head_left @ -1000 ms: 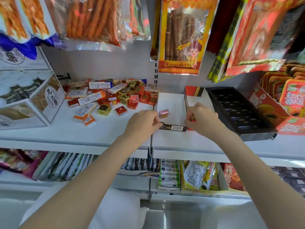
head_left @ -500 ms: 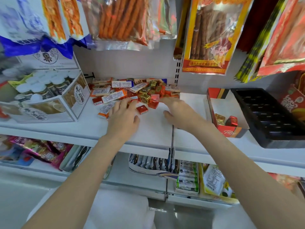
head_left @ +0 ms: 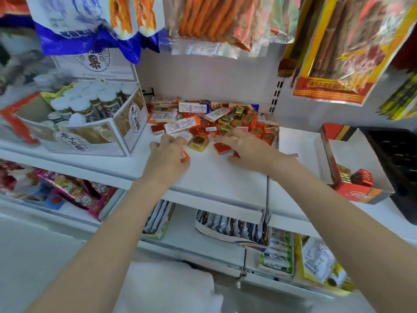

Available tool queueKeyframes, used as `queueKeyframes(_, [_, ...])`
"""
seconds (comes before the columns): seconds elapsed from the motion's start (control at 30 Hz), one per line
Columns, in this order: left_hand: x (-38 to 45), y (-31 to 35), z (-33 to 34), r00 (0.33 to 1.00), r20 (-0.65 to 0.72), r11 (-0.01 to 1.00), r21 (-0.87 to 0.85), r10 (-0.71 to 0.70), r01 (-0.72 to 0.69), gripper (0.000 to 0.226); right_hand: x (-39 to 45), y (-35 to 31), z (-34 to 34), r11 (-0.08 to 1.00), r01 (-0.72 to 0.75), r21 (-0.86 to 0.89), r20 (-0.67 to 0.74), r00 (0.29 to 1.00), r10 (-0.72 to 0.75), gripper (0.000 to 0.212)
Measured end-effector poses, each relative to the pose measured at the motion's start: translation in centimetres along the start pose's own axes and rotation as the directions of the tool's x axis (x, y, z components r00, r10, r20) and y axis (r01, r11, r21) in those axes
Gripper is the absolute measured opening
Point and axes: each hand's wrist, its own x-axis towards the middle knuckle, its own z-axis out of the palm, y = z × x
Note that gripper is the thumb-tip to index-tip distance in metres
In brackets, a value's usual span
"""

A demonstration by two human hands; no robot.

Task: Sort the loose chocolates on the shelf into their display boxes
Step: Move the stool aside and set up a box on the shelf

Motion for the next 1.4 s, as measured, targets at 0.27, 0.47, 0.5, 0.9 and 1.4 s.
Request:
queueKeyframes(0.27, [-0.2,0.1,-0.4,0.994,0.013,0.988,-0.113,0.111,-0.108,0.039,-3.3,-0.6,-0.8,0.996,-0.069,0.064,-0.144,0.987,0.077,0.037])
queueKeyframes(0.47, [-0.4,0.6,-0.2,0.995,0.018,0.983,-0.155,0.102,-0.098,0.044,-8.4,3.7,-1.9,0.907,-0.378,0.185,-0.46,0.783,0.42,0.038])
queueKeyframes(0.5, [-0.4,0.7,-0.2,0.996,0.022,0.982,-0.171,0.081,-0.076,0.047,-8.7,4.2,-1.5,0.893,-0.424,0.15,-0.429,0.786,0.445,0.038])
queueKeyframes(0.9, [-1.0,1.2,-0.1,0.998,0.062,0.997,-0.069,0.033,-0.028,0.049,-3.1,-1.3,0.1,0.981,-0.002,0.195,-0.301,0.952,0.062,0.039])
queueKeyframes(1.4, [-0.3,1.0,-0.2,0.996,0.067,0.997,-0.052,0.062,-0.059,0.049,2.4,-1.2,0.4,0.968,-0.245,0.055,-0.163,0.954,0.251,0.073])
